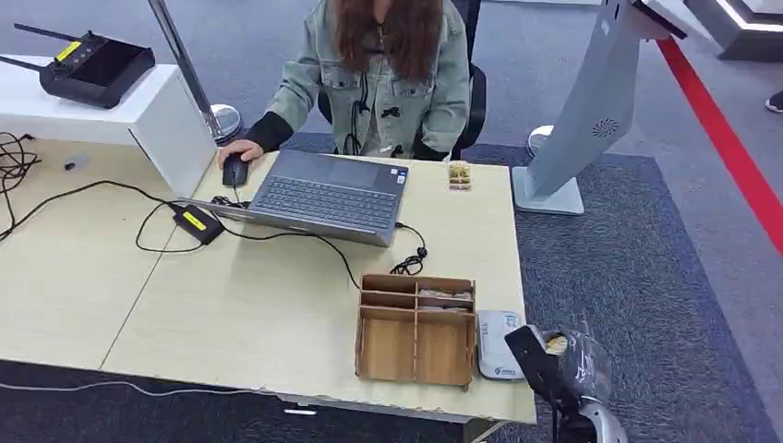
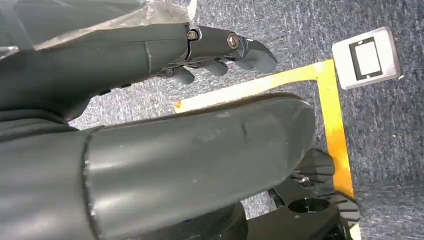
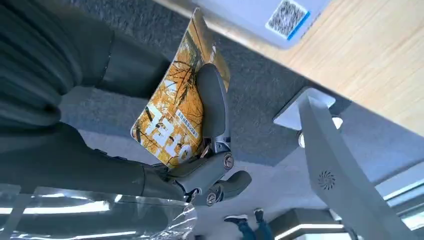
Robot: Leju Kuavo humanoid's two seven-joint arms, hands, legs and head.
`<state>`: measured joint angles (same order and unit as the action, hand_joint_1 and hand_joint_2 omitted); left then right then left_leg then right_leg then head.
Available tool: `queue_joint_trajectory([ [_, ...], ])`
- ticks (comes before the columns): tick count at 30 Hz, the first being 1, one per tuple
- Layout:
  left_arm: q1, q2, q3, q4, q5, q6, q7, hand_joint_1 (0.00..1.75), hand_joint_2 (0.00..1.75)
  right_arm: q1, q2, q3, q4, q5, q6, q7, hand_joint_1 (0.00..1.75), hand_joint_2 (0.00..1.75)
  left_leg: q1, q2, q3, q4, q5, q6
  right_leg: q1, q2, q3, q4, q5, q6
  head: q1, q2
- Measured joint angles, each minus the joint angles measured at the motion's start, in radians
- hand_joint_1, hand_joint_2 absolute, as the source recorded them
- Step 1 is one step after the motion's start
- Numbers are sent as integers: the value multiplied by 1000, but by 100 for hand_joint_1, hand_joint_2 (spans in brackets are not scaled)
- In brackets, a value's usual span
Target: Pass the card to the sensor for recognition and then transmit it.
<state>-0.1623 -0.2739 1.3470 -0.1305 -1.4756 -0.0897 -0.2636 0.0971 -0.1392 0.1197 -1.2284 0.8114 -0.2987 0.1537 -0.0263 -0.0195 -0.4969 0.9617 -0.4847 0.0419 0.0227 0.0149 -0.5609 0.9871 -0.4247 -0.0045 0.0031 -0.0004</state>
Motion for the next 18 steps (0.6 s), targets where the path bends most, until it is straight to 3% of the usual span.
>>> queue_joint_trajectory([
  [12,0,0,0,0,-14,0,4,0,0,-5,5,-50,-170,5,38,-19,175,175,0,0,0,0,0,0,0,0,0,0,0,0,0,0],
  [18,0,0,0,0,-35,0,16,0,0,-71,6,-48,-334,-56,118,-9,175,175,0,0,0,0,0,0,0,0,1,0,0,0,0,0],
])
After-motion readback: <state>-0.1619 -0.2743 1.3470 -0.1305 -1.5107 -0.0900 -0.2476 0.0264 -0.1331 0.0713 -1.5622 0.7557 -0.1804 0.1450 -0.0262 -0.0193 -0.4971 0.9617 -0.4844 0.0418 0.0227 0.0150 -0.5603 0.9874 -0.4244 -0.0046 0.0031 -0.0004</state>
